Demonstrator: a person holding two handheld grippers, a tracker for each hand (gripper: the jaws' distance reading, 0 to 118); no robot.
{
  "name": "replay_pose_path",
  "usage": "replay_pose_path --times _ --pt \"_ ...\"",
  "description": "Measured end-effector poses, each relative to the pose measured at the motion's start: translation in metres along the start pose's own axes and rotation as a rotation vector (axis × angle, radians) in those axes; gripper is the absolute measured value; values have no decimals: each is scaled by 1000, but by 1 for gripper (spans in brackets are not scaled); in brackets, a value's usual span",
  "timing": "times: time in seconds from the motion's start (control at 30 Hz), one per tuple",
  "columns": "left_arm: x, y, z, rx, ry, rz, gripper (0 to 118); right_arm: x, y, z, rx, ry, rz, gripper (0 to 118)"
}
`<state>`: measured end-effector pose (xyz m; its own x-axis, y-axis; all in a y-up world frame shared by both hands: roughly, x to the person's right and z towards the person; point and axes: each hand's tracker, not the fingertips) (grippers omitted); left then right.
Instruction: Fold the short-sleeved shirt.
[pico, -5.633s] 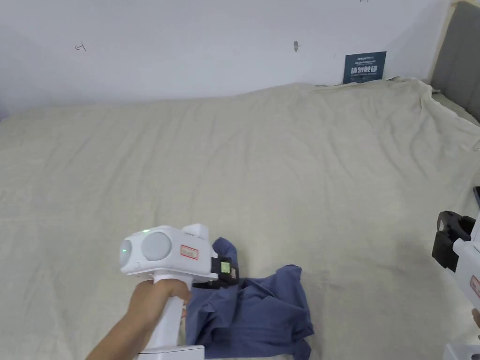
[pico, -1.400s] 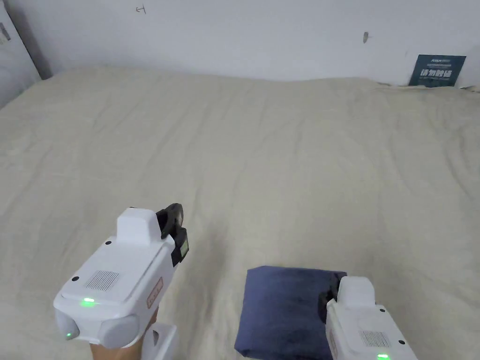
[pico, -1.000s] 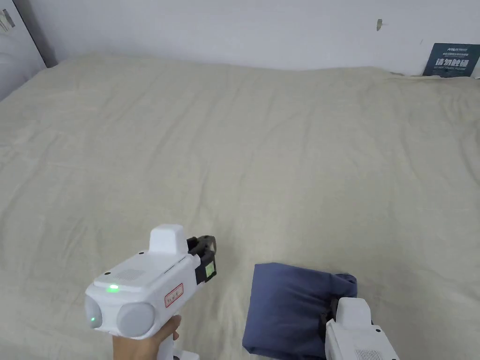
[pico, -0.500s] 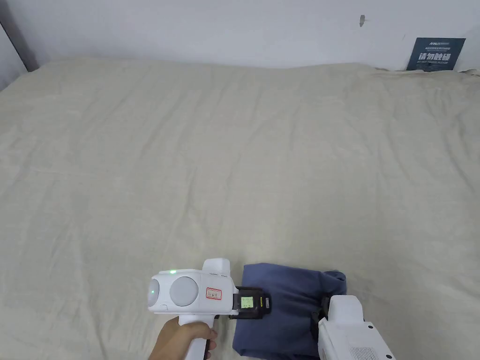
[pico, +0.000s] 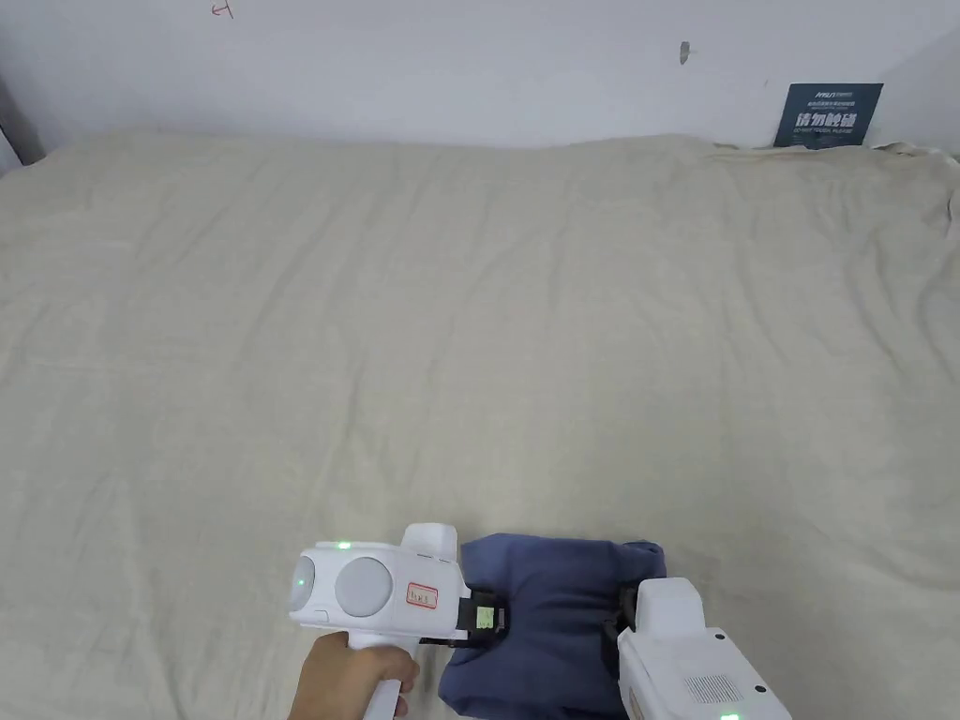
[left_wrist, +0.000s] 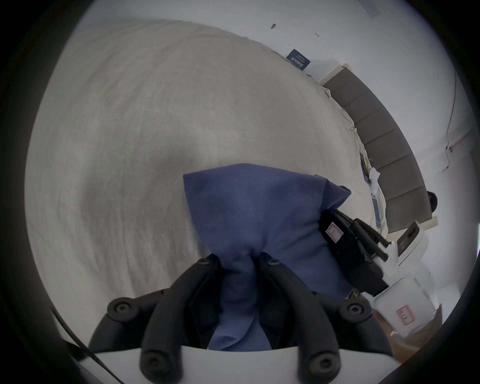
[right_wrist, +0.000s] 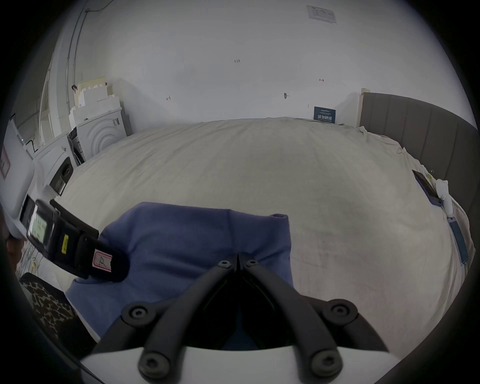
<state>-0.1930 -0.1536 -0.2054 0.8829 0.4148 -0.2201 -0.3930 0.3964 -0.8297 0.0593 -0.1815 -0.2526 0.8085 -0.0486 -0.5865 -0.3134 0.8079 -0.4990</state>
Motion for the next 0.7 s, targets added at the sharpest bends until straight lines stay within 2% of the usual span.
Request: replay_pose_path --times 0.2,0.3,0.5,0.7 --pt "6 10 32 75 -9 -82 17 11 38 42 162 3 -21 0" --pt "-6 24 55 96 51 -142 17 15 64 63 247 5 -20 0" --pt "-70 50 106 130 199 -136 17 16 111 98 362 1 23 0" --pt "-143 68 165 145 348 -74 17 14 144 110 412 -17 6 0"
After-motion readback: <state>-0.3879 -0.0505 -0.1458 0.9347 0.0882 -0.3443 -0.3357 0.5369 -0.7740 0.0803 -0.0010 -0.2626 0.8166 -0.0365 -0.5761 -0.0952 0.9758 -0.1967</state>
